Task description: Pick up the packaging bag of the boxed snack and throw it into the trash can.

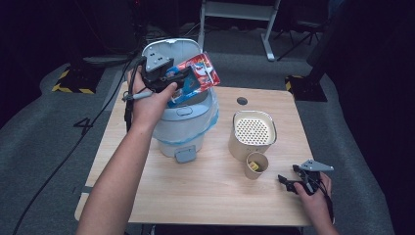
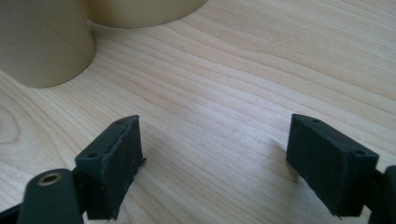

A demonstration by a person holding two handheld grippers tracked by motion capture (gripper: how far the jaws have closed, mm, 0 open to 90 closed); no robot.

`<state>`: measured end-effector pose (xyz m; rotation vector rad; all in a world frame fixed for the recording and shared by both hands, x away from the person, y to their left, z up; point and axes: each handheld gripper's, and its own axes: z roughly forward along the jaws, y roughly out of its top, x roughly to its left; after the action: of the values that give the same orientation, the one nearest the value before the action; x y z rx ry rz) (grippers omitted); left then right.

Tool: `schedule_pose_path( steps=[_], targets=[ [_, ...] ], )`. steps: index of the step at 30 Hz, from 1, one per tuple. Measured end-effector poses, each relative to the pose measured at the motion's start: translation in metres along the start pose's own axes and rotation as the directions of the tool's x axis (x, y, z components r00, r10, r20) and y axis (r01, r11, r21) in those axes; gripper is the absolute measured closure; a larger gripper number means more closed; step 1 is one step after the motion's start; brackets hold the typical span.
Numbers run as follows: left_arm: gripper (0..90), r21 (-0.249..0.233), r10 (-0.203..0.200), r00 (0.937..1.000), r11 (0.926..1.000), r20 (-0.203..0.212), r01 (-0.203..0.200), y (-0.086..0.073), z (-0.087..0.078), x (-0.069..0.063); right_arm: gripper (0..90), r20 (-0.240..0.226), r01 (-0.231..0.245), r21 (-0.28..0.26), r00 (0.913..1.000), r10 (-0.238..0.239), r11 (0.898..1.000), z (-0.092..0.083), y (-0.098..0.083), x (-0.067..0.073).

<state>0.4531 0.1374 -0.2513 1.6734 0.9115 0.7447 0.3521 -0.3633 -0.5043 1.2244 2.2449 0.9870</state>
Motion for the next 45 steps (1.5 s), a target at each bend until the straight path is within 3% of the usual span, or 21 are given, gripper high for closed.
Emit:
schedule_pose_path(
  steps=[4,10,15,21,25,34,38,42,45],
  targets=[
    [41.2,0.033,-0.014,0.9996,0.9994,0.023,0.013,-0.002,-0.001,0.0,18.4,0.0,0.0,0.0,1.0,0.0,1.0,0.0,0.0,0.0],
    [37.8,0.028,0.002,0.9995,0.9996,0.032,-0.003,-0.005,-0.005,0.001,18.4,-0.001,0.0,0.001,1.0,0.0,1.0,0.0,0.0,0.0],
    [37.5,0.014,-0.029,0.9981,0.9995,0.055,0.028,-0.004,-0.01,0.003,18.4,-0.001,0.0,0.001,1.0,0.0,1.0,0.0,0.0,0.0],
    [36.0,0.015,-0.027,0.9976,0.9996,0.064,0.026,-0.002,-0.016,0.005,18.4,-0.001,0.0,0.001,1.0,0.0,1.0,0.0,0.0,0.0],
    [37.1,0.019,-0.02,0.9975,0.9997,0.067,0.019,-0.001,-0.02,0.006,18.4,-0.001,0.0,0.001,1.0,0.0,1.0,0.0,0.0,0.0],
    [46.5,0.082,0.013,0.9965,0.9965,0.083,-0.02,-0.008,-0.04,0.002,18.4,-0.001,0.0,0.001,1.0,0.0,1.0,0.0,0.0,0.0],
    [49.9,0.107,-0.01,0.9949,0.9943,0.1,0.0,-0.014,-0.045,0.001,18.4,-0.001,0.0,0.001,1.0,0.0,1.0,0.0,0.0,0.0],
    [51.7,0.135,-0.04,0.9904,0.9906,0.132,0.022,-0.022,-0.039,-0.001,18.4,-0.001,0.0,0.001,1.0,0.0,1.0,0.0,0.0,0.0],
    [52.6,0.147,-0.075,0.9821,0.9879,0.173,0.05,-0.027,-0.032,-0.003,18.4,-0.001,0.0,0.001,1.0,0.0,1.0,0.0,0.0,0.0]
  ],
)
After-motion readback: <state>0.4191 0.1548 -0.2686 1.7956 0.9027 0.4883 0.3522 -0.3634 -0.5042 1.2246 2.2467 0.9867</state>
